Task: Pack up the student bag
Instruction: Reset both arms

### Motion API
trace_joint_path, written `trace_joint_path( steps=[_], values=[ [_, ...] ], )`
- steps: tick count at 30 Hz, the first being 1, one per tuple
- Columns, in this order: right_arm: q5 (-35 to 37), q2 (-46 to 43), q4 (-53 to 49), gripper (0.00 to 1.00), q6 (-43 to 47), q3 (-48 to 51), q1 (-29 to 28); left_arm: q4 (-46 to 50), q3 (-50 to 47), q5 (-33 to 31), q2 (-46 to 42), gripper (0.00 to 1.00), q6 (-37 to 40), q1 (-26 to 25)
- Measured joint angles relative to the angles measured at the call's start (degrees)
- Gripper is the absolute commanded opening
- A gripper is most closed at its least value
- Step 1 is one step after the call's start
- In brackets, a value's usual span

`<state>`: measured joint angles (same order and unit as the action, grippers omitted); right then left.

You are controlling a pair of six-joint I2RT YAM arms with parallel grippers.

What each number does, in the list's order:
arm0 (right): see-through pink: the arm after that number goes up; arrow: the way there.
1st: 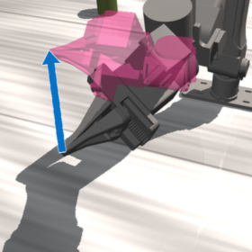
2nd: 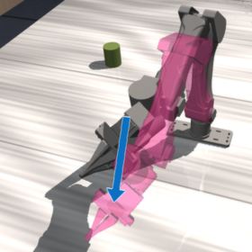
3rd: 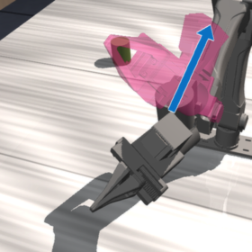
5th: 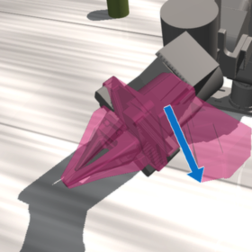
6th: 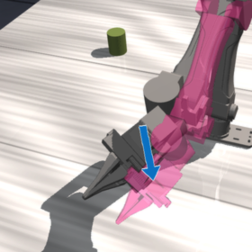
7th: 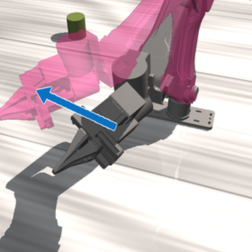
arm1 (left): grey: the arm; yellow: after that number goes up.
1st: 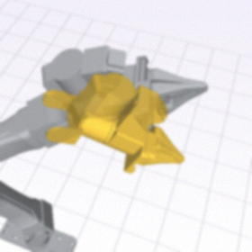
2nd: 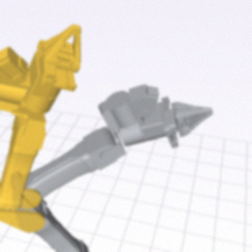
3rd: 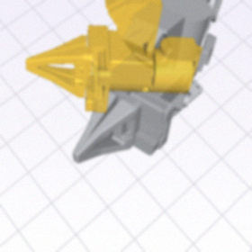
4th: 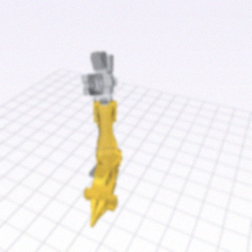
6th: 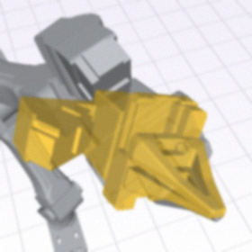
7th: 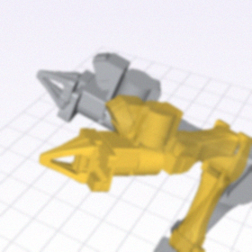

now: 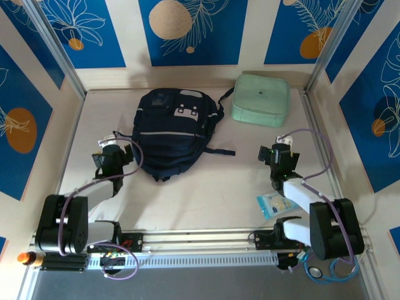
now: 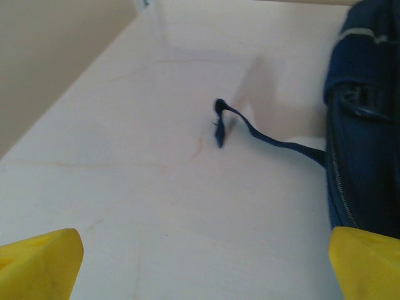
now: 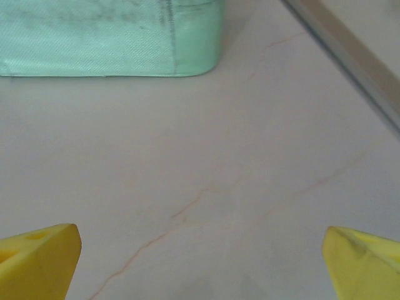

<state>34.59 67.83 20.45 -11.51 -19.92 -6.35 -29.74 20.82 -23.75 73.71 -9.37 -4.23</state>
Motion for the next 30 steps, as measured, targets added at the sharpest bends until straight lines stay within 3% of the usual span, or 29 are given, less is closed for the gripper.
trace_joint_path(
  steps=[6,12,24,30],
  values=[
    [-12.7,2.9,11.7,0.99,1.6,1.9,6.6,-12.3,-1.3,6.2,5.8,0.99,4.8,0.0],
    [-20.2,5.5,18.4,0.99,3.0,1.9,7.1,-20.7,-2.6,8.5,10.5,0.99,6.5,0.1],
    [-24.2,17.4,27.3,0.99,6.6,1.0,2.9,-27.0,-3.0,10.4,12.7,0.99,7.4,0.3],
    [-24.3,19.1,29.2,0.99,7.0,0.4,3.0,-31.0,-4.6,10.9,15.6,1.00,8.0,0.3]
  ],
)
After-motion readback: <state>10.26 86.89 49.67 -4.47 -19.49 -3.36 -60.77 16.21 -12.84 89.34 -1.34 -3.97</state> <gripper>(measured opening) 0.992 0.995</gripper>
